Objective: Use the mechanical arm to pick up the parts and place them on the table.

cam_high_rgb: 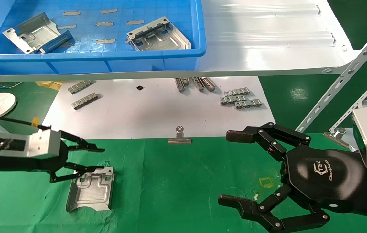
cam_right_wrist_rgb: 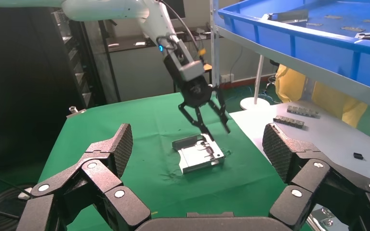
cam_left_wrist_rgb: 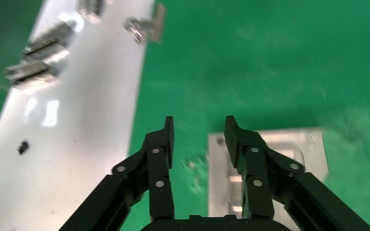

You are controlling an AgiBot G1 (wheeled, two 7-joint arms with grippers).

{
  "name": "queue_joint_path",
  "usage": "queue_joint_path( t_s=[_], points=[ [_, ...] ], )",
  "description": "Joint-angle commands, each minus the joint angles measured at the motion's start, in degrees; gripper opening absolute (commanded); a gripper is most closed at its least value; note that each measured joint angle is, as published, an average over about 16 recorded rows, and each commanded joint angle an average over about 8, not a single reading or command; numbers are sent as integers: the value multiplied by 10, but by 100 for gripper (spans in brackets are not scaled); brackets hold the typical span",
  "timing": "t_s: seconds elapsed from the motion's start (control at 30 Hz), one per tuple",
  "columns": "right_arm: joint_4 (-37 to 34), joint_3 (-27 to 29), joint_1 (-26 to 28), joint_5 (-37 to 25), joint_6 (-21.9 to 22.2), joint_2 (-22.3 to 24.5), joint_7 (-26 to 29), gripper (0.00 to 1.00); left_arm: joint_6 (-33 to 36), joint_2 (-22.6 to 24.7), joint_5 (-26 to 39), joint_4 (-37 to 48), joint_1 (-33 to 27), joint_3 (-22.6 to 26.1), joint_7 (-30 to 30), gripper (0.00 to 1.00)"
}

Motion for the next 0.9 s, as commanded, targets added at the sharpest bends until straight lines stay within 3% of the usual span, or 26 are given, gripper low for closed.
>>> queue_joint_path(
  t_s=[0.03,0.33,0.9],
  points=[
    [0,0,0,0,0,0,0,100,8,-2,-11,-1,-2,-4,-9,100],
    [0,0,0,0,0,0,0,100,11,-29,-94,-49,30,-21,-112,100],
    [0,0,0,0,0,0,0,100,6,-38,-106,-93,58,-49,-138,100]
  ],
)
